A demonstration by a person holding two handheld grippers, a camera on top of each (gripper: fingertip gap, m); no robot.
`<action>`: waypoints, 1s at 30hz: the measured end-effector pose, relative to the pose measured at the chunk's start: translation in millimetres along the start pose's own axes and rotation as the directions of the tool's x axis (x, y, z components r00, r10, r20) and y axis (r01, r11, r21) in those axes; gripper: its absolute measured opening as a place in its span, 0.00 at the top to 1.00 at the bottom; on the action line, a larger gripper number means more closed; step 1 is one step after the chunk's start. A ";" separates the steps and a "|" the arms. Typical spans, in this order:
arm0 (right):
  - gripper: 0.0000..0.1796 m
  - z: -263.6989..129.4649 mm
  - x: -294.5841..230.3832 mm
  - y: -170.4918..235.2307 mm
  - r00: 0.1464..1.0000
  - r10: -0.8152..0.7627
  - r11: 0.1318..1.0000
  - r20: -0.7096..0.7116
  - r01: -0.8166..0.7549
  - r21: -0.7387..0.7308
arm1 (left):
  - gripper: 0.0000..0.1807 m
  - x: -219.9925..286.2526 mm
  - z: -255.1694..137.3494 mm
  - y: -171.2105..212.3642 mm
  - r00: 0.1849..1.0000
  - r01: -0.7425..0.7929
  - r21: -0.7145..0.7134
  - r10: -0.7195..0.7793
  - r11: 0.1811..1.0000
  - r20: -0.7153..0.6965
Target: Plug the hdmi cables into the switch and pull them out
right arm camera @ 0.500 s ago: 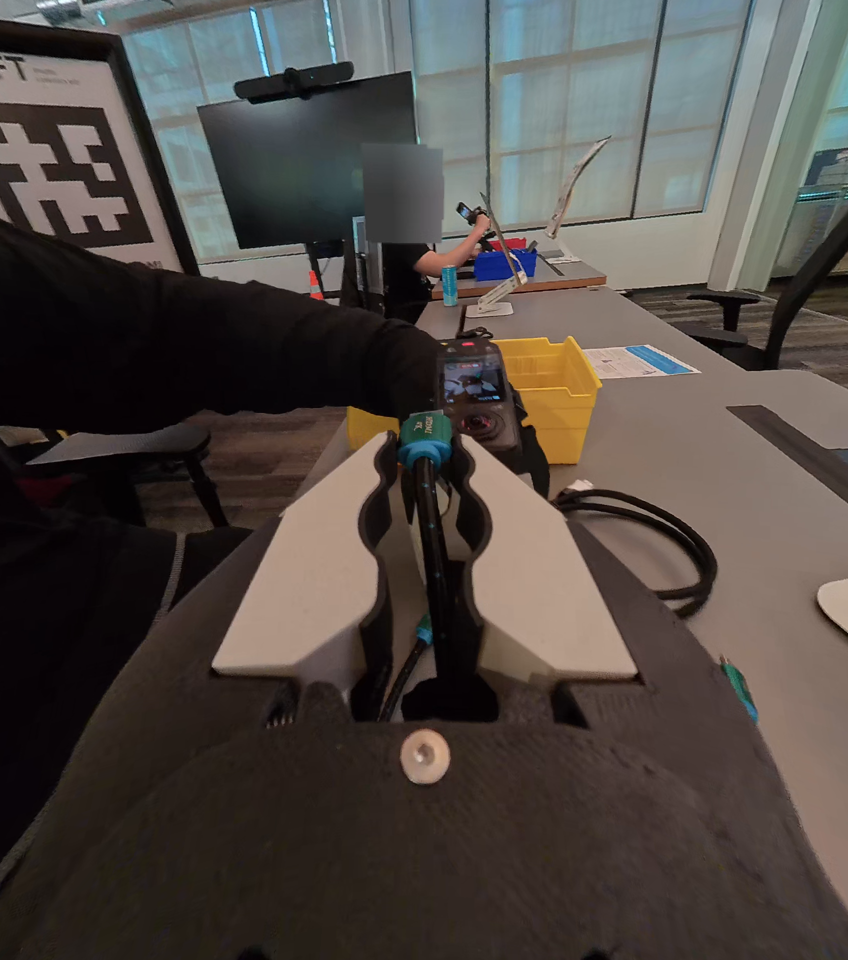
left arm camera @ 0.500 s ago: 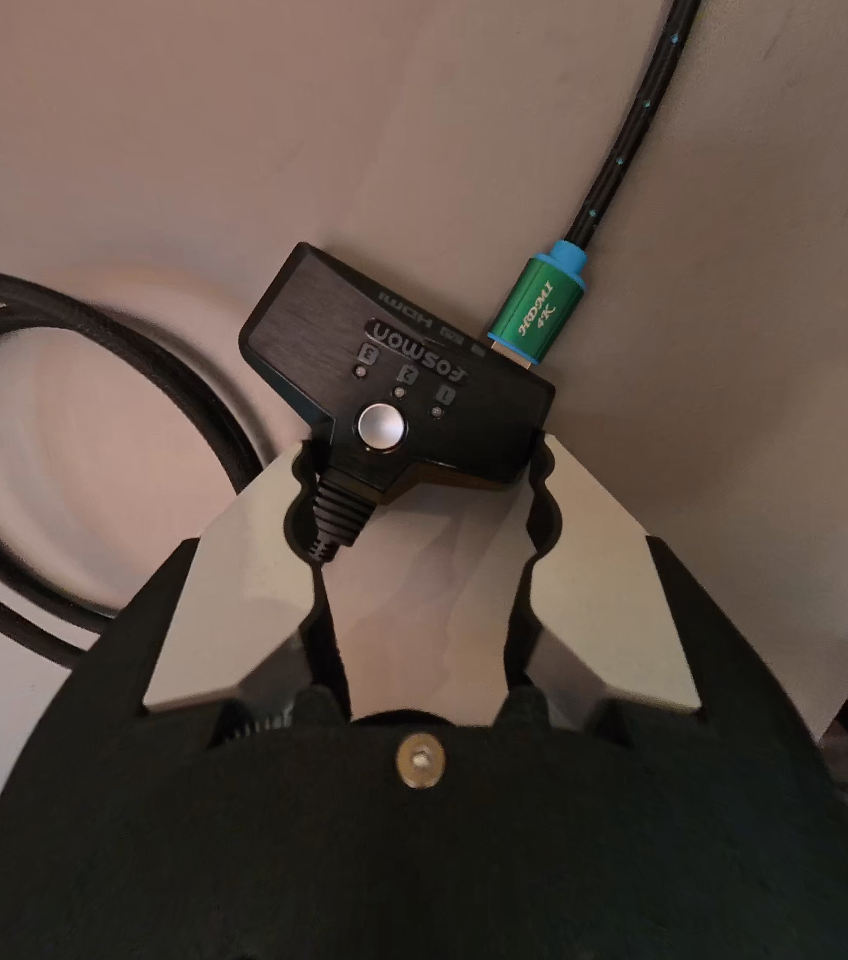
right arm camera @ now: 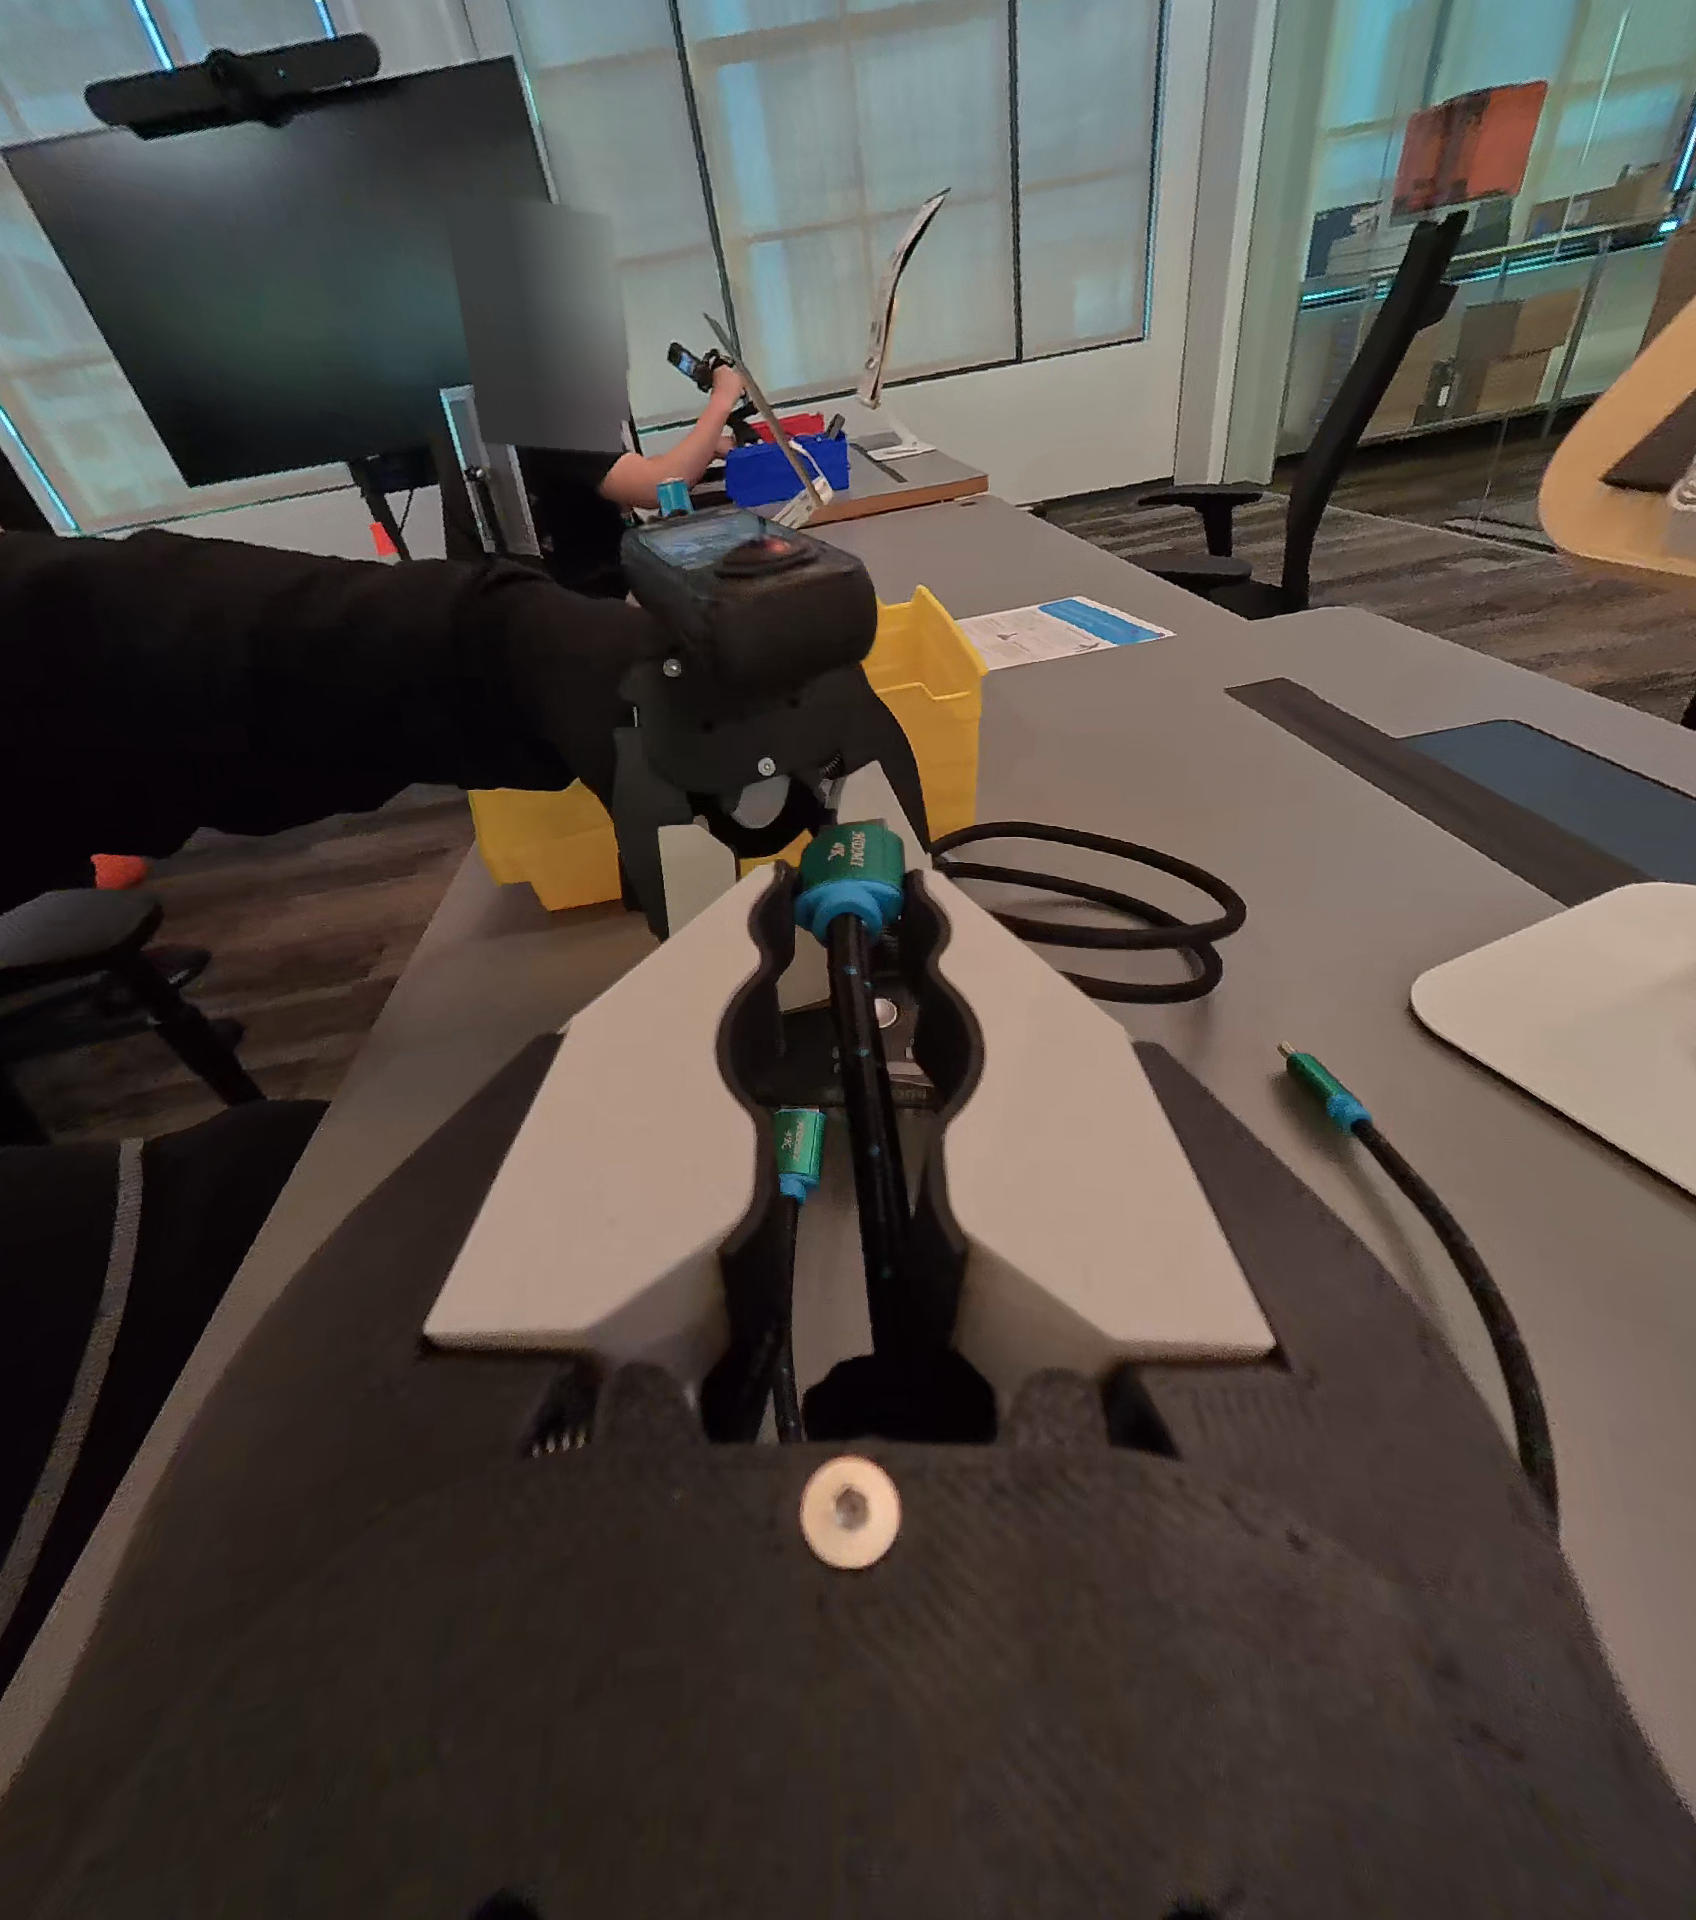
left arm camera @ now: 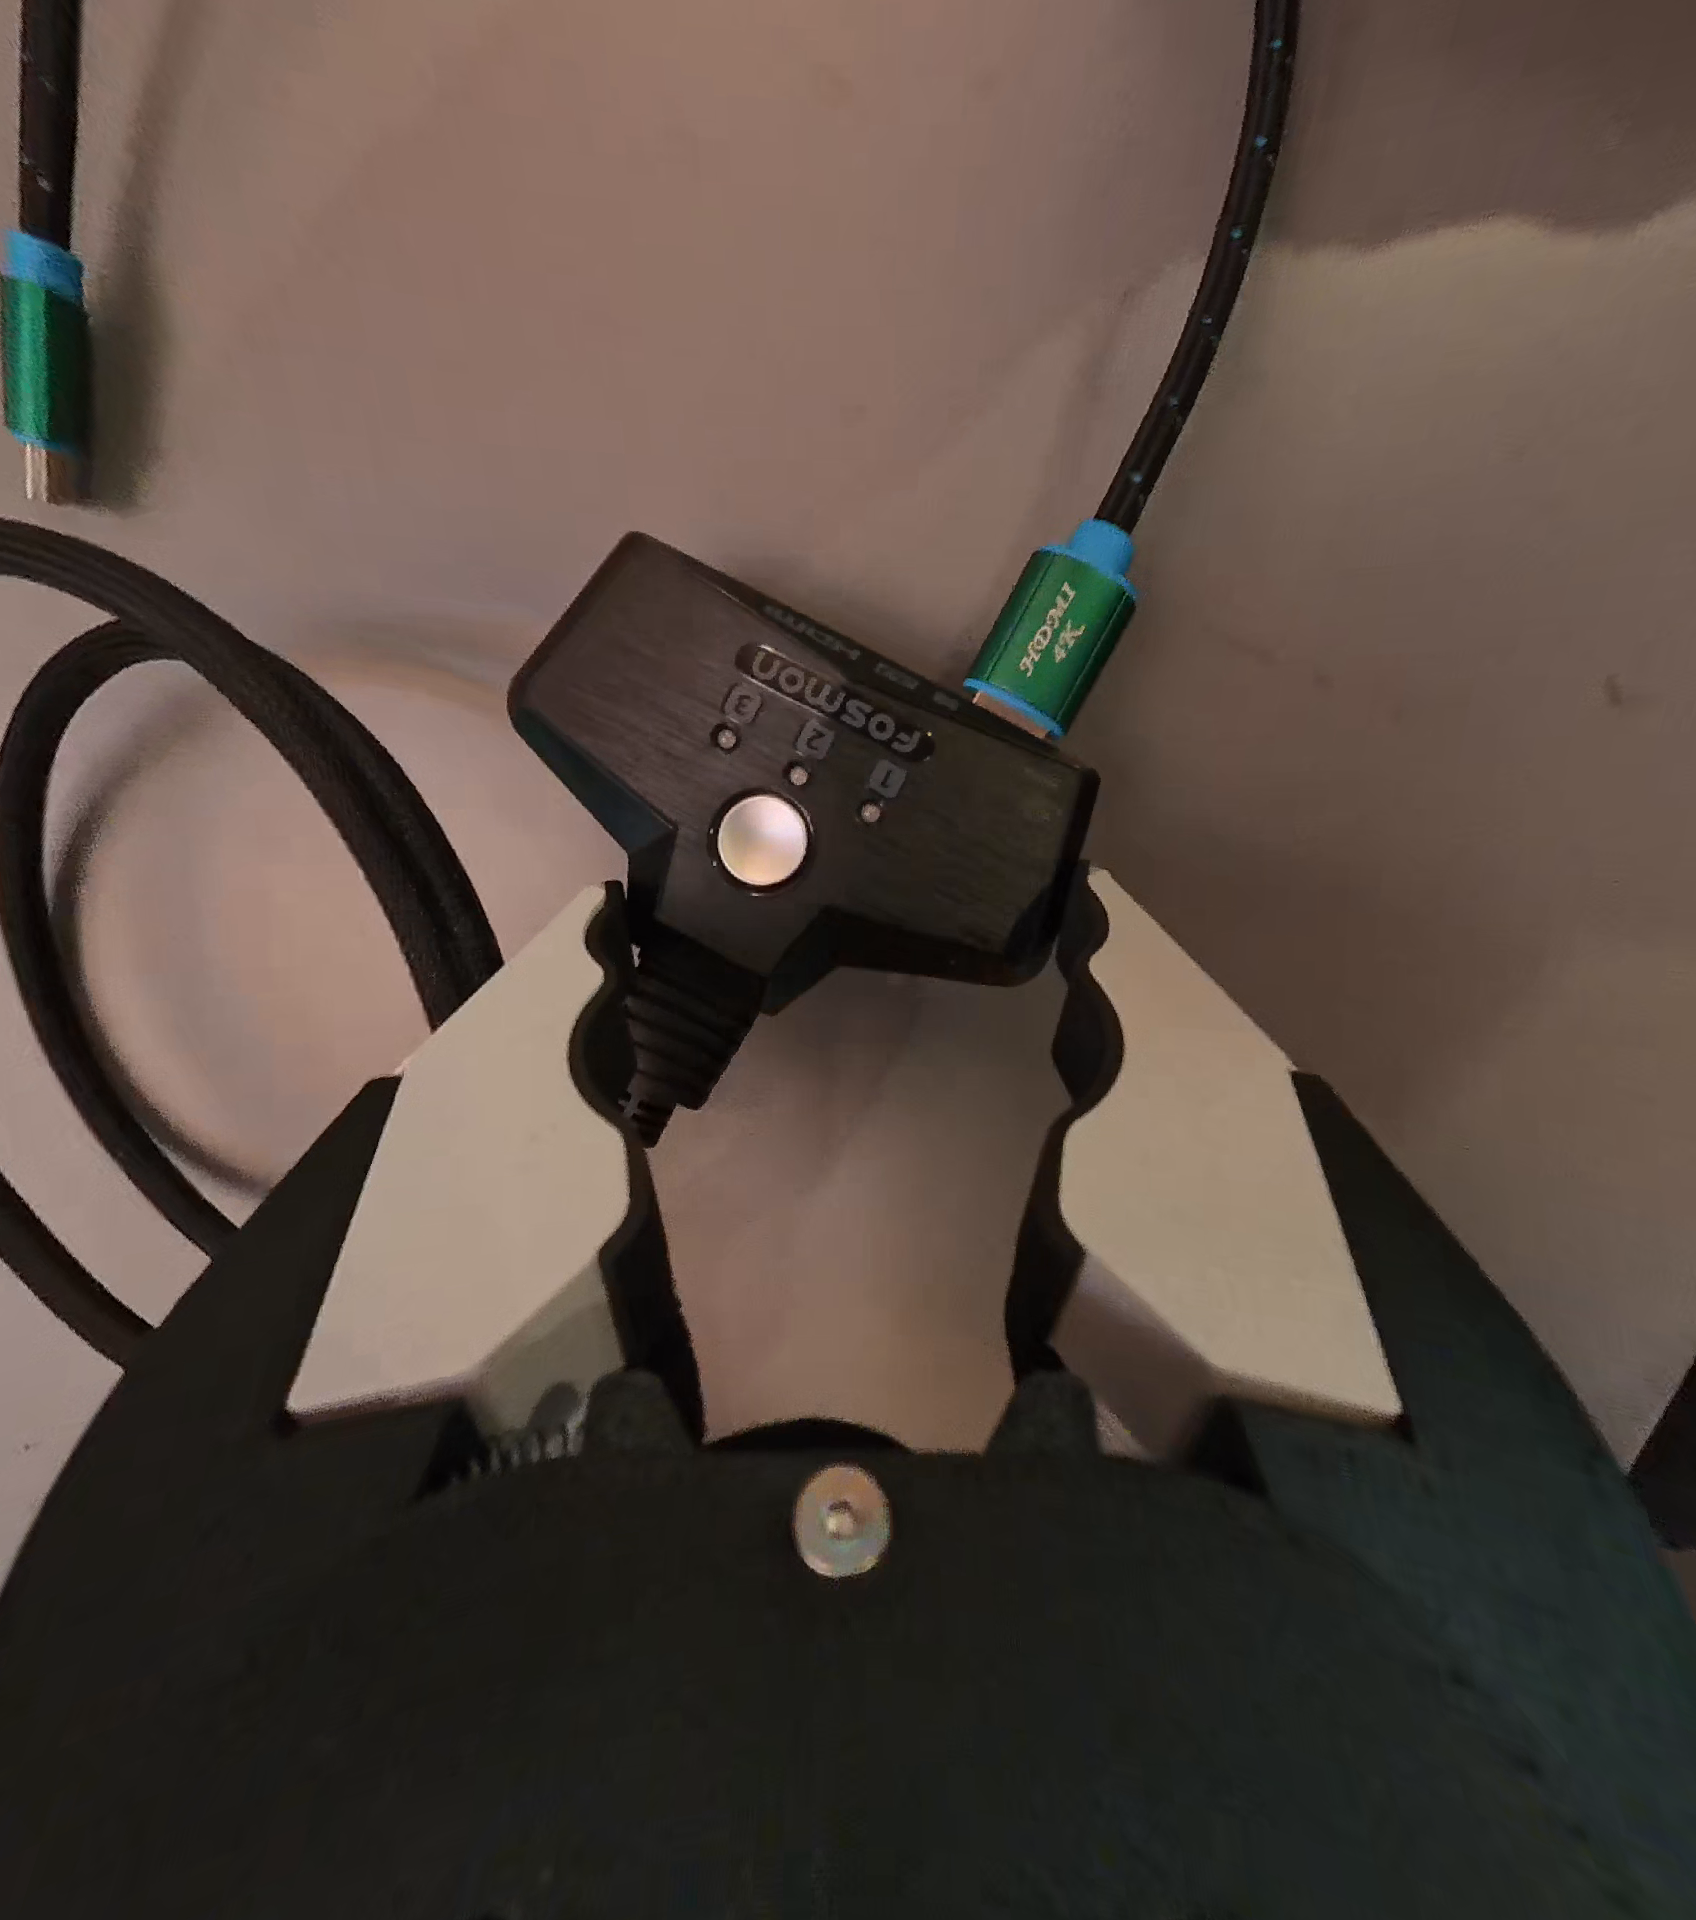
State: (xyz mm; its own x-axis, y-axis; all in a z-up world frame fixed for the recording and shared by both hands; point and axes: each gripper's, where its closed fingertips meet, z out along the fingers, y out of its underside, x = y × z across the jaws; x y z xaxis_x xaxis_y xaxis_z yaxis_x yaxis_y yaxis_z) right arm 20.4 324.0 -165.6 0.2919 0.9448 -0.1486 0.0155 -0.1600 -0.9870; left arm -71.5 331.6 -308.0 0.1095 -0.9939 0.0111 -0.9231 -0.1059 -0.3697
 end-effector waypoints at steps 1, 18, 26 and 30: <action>0.90 -0.2 1.6 0.1 1.000 0.007 1.000 -0.004 -0.007 0.007 | 0.55 -0.2 -1.1 -1.4 1.000 0.010 0.012 -0.010 1.000 0.002; 0.90 -2.7 6.3 4.9 1.000 0.028 1.000 -0.008 -0.028 0.004 | 0.55 7.6 -12.0 -18.9 0.981 0.179 0.268 -0.194 0.947 0.029; 0.90 -3.3 6.2 6.5 1.000 0.030 1.000 -0.001 -0.030 0.001 | 0.55 36.1 21.1 0.5 0.990 0.141 0.086 -0.143 0.986 0.017; 0.90 -3.1 6.2 7.9 1.000 0.031 1.000 0.003 -0.031 -0.001 | 0.49 30.9 20.3 -3.9 0.991 0.032 0.048 -0.038 0.998 0.125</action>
State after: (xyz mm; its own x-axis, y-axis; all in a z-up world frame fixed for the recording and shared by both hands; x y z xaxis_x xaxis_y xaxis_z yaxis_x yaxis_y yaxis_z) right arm 25.3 327.8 -174.1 0.2892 0.9403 -0.1796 0.0073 -0.1898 -0.9818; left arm -57.1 302.0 -325.1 0.1897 -0.9776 -0.0916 -0.9003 -0.1360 -0.4136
